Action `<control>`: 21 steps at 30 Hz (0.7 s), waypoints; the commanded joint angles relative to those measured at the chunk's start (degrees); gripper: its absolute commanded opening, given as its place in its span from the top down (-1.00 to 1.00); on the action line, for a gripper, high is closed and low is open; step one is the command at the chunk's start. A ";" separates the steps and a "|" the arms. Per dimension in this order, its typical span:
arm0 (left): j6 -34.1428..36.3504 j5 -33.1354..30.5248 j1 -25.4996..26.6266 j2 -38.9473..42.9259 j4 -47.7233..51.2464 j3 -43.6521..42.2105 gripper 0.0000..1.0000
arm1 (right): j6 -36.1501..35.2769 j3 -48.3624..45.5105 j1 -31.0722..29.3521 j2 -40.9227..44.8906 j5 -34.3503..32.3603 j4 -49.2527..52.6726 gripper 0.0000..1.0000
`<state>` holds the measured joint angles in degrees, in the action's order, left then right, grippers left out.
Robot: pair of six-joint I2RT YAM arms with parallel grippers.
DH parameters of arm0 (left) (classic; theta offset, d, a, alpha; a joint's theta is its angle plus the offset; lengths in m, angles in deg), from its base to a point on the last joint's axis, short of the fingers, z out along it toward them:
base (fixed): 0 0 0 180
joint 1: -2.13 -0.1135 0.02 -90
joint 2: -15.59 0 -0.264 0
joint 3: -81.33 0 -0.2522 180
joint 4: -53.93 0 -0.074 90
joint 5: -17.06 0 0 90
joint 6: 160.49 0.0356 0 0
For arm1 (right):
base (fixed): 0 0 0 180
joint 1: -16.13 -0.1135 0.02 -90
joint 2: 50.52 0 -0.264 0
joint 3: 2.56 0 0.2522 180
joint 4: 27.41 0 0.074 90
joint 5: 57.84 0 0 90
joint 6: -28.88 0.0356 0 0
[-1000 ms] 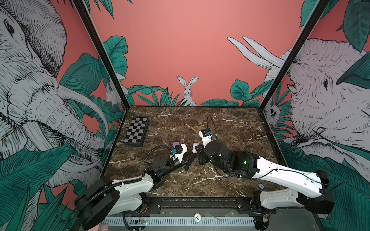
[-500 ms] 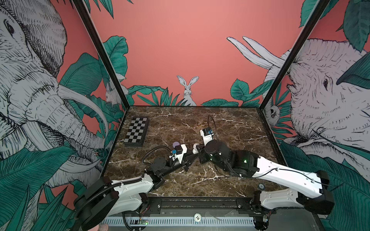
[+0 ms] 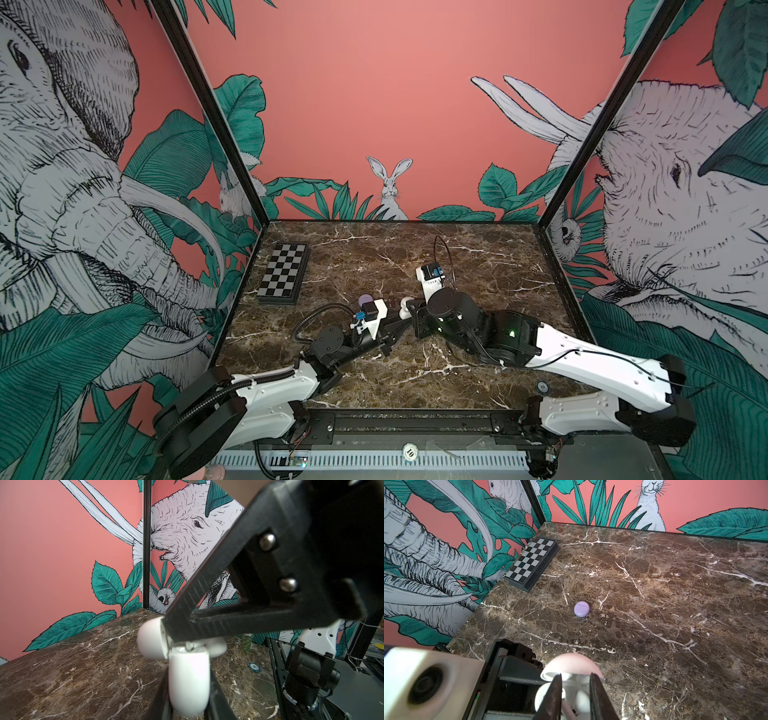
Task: Insert the wireless bluetooth earbuds into the charging case
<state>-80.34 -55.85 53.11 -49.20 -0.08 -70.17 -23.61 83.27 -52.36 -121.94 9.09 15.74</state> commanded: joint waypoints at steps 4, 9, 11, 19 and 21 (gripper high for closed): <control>-0.58 0.44 0.26 1.04 -3.89 0.20 1.00 | -0.01 1.51 0.39 1.04 0.73 0.17 0.53; -0.53 -0.37 0.26 1.52 -3.57 -0.15 1.00 | 0.29 0.70 0.42 0.93 1.36 -0.59 0.53; -0.48 -0.38 0.26 1.59 -3.44 -0.15 1.00 | 0.36 0.61 0.44 0.84 1.35 -0.64 0.53; -0.79 -0.38 0.26 1.17 -3.46 0.02 1.00 | 0.23 0.79 0.45 0.45 1.69 -0.95 0.56; -0.96 -0.38 0.31 0.98 -3.56 0.11 1.00 | 0.16 0.96 0.46 0.11 1.88 -1.25 0.57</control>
<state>-80.73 -56.09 53.11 -49.18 -0.61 -70.17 -23.61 83.27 -52.10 -121.83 10.25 15.74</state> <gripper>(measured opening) 0.224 0.216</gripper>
